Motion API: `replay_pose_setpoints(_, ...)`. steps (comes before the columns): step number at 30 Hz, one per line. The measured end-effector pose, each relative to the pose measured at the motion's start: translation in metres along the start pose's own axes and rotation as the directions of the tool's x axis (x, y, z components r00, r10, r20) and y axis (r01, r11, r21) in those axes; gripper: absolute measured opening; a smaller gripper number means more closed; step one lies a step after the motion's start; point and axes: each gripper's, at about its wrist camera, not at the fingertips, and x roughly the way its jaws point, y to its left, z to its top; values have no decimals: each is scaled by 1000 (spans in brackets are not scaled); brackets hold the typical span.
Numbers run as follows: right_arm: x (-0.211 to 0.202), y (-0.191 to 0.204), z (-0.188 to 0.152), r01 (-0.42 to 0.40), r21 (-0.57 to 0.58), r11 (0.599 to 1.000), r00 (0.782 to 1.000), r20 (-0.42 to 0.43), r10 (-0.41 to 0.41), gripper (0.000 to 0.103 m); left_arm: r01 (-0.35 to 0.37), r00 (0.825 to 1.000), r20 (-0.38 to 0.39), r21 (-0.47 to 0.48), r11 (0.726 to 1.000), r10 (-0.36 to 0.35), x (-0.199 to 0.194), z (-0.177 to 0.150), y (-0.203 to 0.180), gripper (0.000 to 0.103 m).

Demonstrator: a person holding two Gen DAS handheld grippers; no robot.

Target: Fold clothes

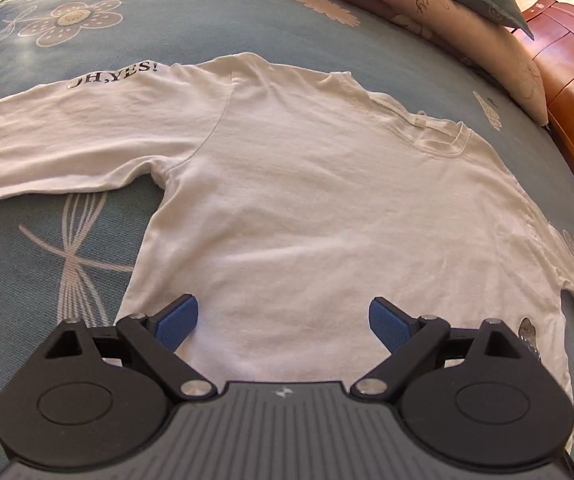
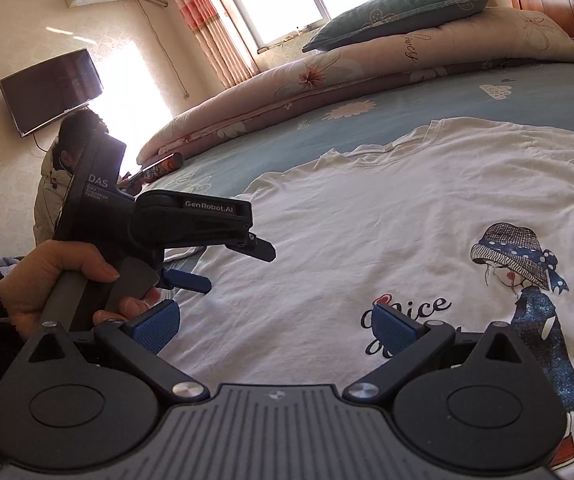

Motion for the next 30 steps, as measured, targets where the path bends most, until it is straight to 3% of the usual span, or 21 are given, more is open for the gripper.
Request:
replay_pose_setpoints(2,-2,-4,3,2,25,1000,1000,-7,-2,103,-10,999,-34,10,1000,10,-9,-9,-3,93)
replay_pose_setpoints(7,-14,-11,8,44,7,999,999,22,-44,103,35,998,55,117,992,-42,-25,-16,-27,95)
replay_pose_setpoints(10,-18,-14,11,157,-92,983,986,68,-151,103,10,995,93,238,971,-33,-12,-18,-50,97)
replay_pose_setpoints(14,-6,-29,16,355,-173,919,934,102,-342,103,63,997,35,285,956,-76,16,-23,-63,97)
replay_pose_setpoints(15,-1,-34,17,370,-165,914,929,79,-362,103,65,996,36,305,950,-80,21,-27,-64,101)
replay_pose_setpoints(18,17,-55,17,368,-113,923,928,-24,-373,103,74,993,59,375,924,-103,23,-33,-64,102)
replay_pose_setpoints(20,26,-61,12,366,-91,926,926,-63,-372,103,108,986,76,375,921,-146,22,-35,-57,102)
replay_pose_setpoints(26,39,-45,-7,431,-251,867,892,-29,-451,103,214,957,100,383,899,-271,19,-37,-36,102)
replay_pose_setpoints(30,37,-45,-3,443,-231,866,882,-63,-468,103,191,962,104,404,895,-252,19,-40,-42,102)
